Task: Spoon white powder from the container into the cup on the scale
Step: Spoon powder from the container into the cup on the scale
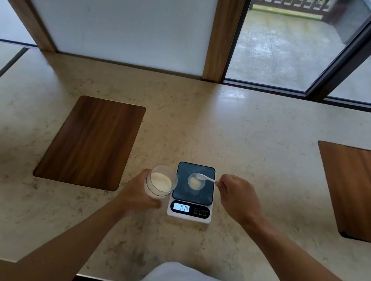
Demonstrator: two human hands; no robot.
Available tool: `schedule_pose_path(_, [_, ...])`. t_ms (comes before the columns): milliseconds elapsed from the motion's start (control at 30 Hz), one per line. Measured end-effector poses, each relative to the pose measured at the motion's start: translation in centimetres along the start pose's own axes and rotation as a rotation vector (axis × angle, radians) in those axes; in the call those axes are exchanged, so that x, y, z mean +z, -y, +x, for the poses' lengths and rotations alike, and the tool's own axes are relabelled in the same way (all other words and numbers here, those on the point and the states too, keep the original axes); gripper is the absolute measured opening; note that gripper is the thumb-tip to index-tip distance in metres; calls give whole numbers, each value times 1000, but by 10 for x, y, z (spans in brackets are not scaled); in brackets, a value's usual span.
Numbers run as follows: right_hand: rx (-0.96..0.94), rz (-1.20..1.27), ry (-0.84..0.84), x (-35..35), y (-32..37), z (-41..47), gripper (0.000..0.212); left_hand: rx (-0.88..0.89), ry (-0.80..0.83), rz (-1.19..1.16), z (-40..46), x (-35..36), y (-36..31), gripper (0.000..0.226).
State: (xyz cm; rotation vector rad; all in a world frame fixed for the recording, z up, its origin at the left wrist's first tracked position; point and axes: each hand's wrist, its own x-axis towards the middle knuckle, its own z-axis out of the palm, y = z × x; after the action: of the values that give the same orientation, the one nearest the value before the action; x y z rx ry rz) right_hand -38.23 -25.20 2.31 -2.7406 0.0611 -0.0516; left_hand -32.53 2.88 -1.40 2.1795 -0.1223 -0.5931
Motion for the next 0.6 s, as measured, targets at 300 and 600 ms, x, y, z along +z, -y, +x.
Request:
schedule_pose_path(300, [52,273,-195,-19,15,-1,18,18,1,27,-4,-3,-7,99])
schedule_pose_path(600, [-259,302,-115,-30,49,-5,10,41,39,63,-5,-4,-10,91])
